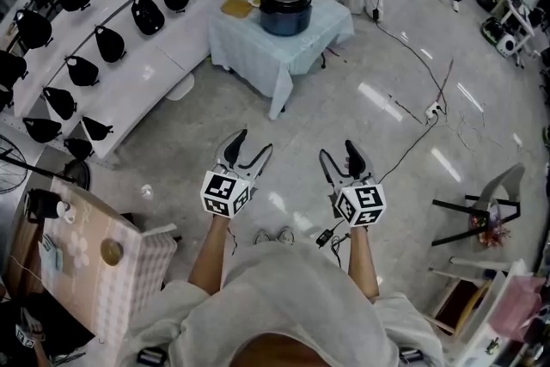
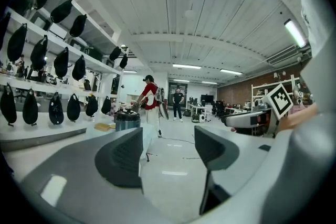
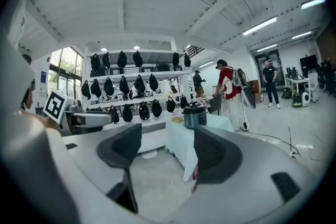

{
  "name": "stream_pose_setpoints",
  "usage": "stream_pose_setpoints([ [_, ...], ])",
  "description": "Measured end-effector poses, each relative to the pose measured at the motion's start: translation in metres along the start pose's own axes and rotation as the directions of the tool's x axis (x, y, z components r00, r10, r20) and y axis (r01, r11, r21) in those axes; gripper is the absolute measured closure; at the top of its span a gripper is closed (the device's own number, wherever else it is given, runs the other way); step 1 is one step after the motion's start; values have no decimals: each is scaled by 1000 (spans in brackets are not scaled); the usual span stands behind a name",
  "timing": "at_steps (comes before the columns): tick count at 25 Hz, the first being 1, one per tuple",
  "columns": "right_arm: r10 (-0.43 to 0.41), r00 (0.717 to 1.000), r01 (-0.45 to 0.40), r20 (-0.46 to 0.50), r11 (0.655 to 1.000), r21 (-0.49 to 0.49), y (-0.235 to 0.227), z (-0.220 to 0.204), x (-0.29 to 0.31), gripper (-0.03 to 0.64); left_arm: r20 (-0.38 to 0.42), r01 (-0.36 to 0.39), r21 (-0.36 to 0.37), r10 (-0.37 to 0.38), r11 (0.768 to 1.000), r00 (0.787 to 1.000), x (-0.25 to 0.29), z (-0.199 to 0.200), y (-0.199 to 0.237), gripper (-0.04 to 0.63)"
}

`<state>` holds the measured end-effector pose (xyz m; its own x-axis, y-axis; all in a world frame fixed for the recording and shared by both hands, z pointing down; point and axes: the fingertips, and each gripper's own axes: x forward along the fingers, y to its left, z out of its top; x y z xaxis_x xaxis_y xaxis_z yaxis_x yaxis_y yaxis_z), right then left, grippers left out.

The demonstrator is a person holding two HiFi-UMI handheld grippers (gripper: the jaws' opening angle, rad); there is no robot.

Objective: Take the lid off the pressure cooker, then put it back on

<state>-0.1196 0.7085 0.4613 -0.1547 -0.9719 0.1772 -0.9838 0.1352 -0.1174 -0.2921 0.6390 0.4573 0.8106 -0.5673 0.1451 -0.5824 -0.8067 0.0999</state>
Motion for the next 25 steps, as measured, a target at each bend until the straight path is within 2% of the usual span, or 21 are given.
stream_pose_setpoints([
  [1,10,1000,-10,7,1000,-5,1,1,2,322,-3,3,-4,-3,1000,1000,2,-1,-1,293],
  [3,24,1000,-24,5,999,-26,1,0,4,301,-8,1,-8,-1,1000,1000,6,-4,-4,275],
  [16,46,999,-47,-14,997,-59,-38,-2,31,298,-43,-22,-25,21,999,999,51,-17,-8,271],
  [25,50,998,-51,-29,997,-62,-78,1,98,298,-43,-19,-33,17,999,999,120,-16,31,272],
])
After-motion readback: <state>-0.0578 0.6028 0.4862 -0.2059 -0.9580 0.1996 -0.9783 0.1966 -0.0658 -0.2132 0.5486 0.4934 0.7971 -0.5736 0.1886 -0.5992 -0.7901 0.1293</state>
